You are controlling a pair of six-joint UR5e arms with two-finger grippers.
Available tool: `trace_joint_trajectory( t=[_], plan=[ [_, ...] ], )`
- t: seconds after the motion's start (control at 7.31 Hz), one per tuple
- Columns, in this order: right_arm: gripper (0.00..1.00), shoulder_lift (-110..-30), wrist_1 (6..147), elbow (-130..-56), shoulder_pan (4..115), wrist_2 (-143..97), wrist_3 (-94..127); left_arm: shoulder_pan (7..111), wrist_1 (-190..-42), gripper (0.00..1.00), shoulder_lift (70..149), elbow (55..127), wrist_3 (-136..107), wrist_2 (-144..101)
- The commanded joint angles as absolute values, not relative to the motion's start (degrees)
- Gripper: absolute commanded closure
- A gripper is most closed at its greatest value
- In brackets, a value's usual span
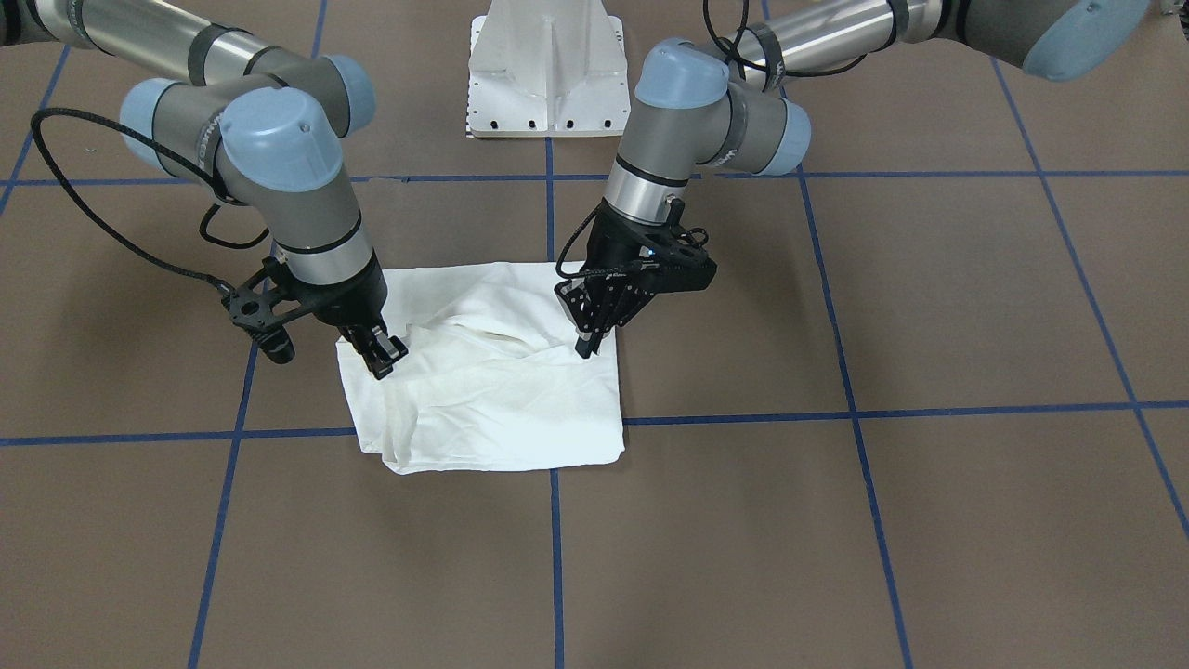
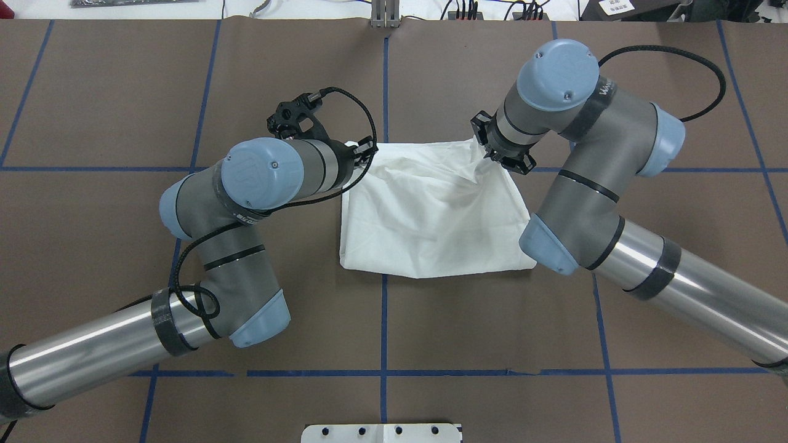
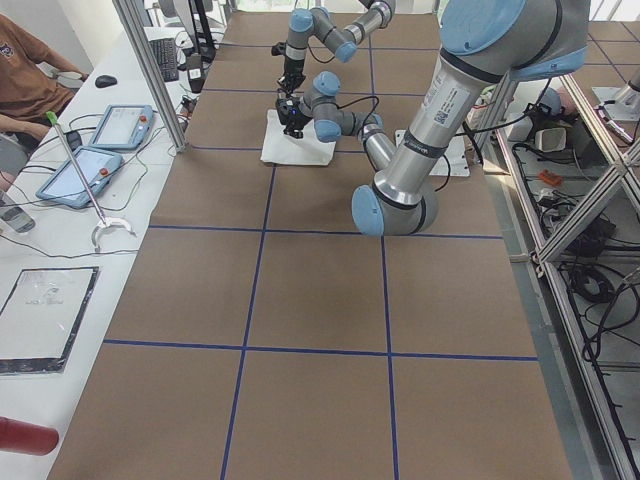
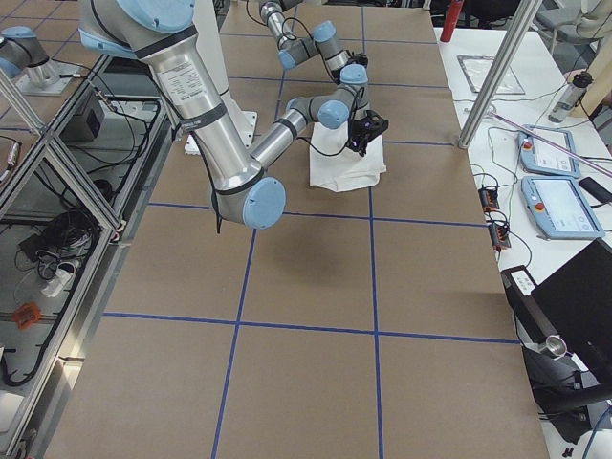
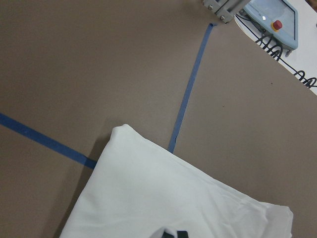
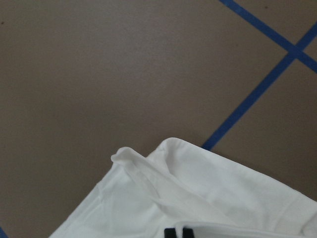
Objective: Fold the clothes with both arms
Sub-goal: 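Release the folded edge and raise both grippers away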
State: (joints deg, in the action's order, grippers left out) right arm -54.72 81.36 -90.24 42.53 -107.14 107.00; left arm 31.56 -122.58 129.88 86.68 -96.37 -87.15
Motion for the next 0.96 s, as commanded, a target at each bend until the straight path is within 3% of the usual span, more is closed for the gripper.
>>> trace_joint_trajectory(
  t=[0.0,0.14,0.27,0.41,0.68,0.82],
  plan=[
    [0.01,-46.8,70.6,-73.0,46.6,-107.4,100.7,37.4,-126.3,0.58,130.3,80.7,-90.2,-87.4],
    [0.0,-45.0,70.6,-70.3,49.5,-108.1,90.6,39.3,-126.6,0.19,130.3,79.4,-88.9,-87.8],
    [0.0,-45.5,70.7,-69.5,53.2,-111.6,85.9,39.5,-127.1,0.14,130.2,79.4,-88.8,-88.4],
    [0.0,-47.3,70.5,-69.8,55.0,-114.7,80.9,39.5,-127.3,0.0,129.8,79.4,-88.5,-88.5],
    [0.0,-52.9,70.4,-73.5,56.7,-116.9,78.7,40.2,-127.4,0.0,126.9,81.9,-81.5,-93.8],
    [0.0,-56.6,70.5,-76.6,59.2,-119.9,72.7,41.6,-127.0,0.0,121.9,88.2,-74.9,-99.1]
  ],
)
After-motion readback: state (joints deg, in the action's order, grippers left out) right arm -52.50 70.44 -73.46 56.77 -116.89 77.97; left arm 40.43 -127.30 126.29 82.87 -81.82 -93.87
